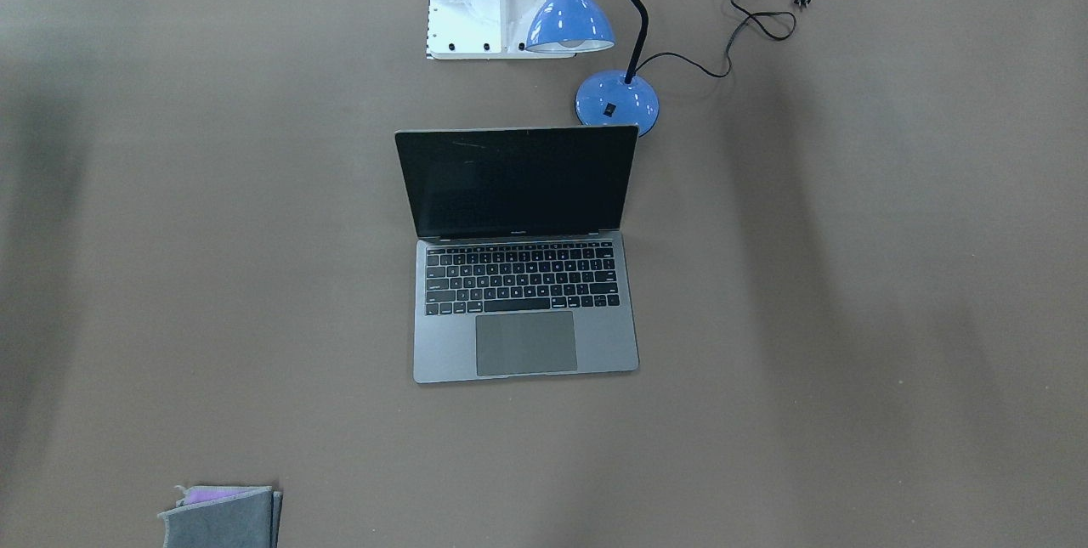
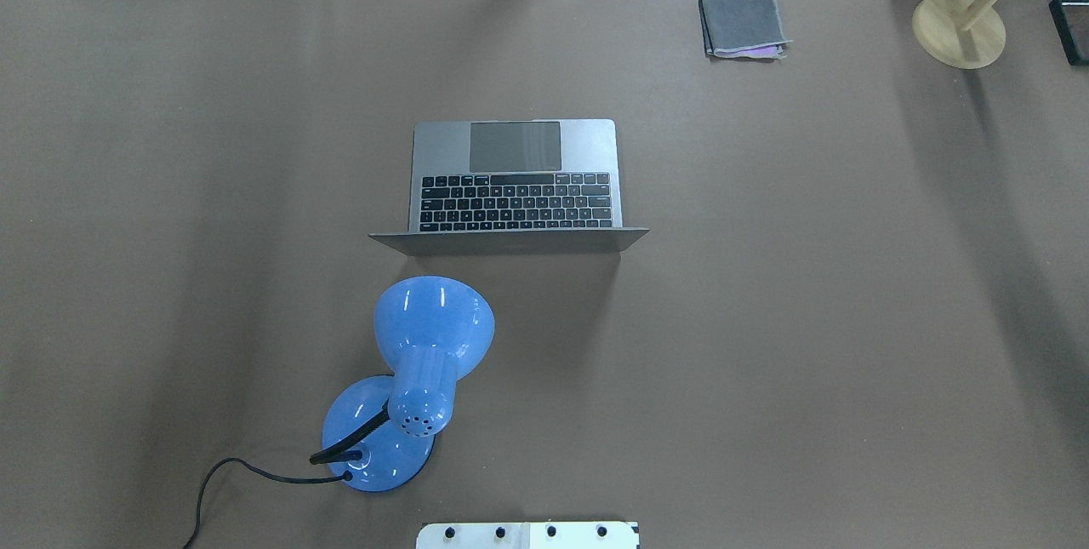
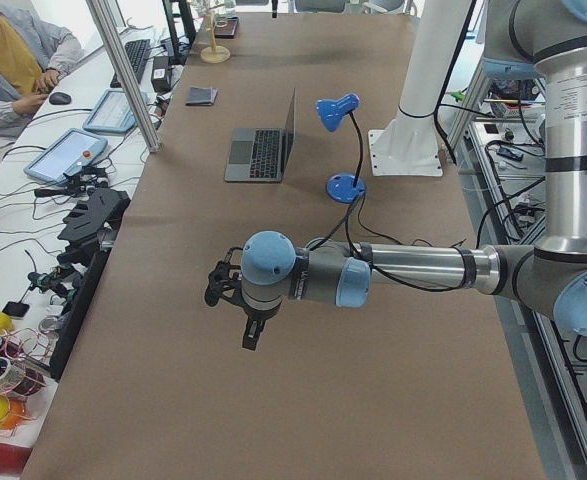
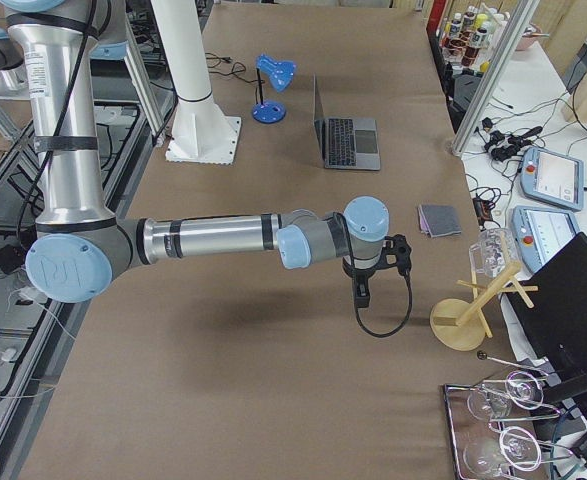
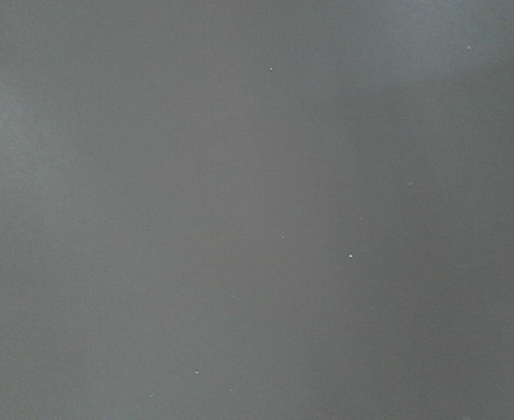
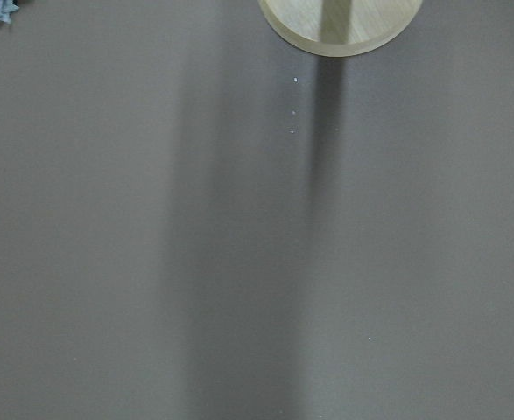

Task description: Close laptop

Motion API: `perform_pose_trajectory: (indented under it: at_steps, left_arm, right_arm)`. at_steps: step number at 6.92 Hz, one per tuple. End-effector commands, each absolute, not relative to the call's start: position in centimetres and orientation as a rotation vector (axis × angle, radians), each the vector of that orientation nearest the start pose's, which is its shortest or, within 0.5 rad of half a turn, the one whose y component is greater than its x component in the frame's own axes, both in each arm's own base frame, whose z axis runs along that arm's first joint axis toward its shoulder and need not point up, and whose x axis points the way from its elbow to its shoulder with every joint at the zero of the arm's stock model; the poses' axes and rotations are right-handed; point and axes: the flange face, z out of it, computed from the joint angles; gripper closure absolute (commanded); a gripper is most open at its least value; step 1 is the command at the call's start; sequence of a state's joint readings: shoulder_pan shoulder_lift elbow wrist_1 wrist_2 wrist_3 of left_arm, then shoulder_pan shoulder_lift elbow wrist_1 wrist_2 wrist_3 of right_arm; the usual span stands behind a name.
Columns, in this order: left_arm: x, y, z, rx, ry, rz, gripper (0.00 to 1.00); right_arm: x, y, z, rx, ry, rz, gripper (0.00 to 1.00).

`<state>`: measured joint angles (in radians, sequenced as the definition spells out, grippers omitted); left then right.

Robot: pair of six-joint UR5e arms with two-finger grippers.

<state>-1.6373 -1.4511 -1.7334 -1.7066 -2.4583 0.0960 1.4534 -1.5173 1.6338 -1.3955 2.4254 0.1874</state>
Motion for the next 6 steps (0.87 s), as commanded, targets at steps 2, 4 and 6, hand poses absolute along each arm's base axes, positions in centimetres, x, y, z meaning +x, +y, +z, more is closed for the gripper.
perform_pose_trajectory:
  at_steps: [2, 4, 6]
  left_arm:
    - [-6.6, -45.6, 56.2, 0.222, 0.970, -0.017, 0.02]
    - [-0.2, -46.5, 47.2, 0.175, 1.028, -0.073, 0.02]
    - [9.2, -49.1, 38.2, 0.083, 1.098, -0.101, 0.20]
  right_arm:
    - [-7.0, -52.4, 50.4, 0.119, -0.929, -0.028, 0.00]
    - [-14.8, -50.1, 43.2, 0.122, -1.004, 0.020, 0.03]
    - [-23.9, -46.5, 34.0, 0.087, -1.081, 0.111, 0.45]
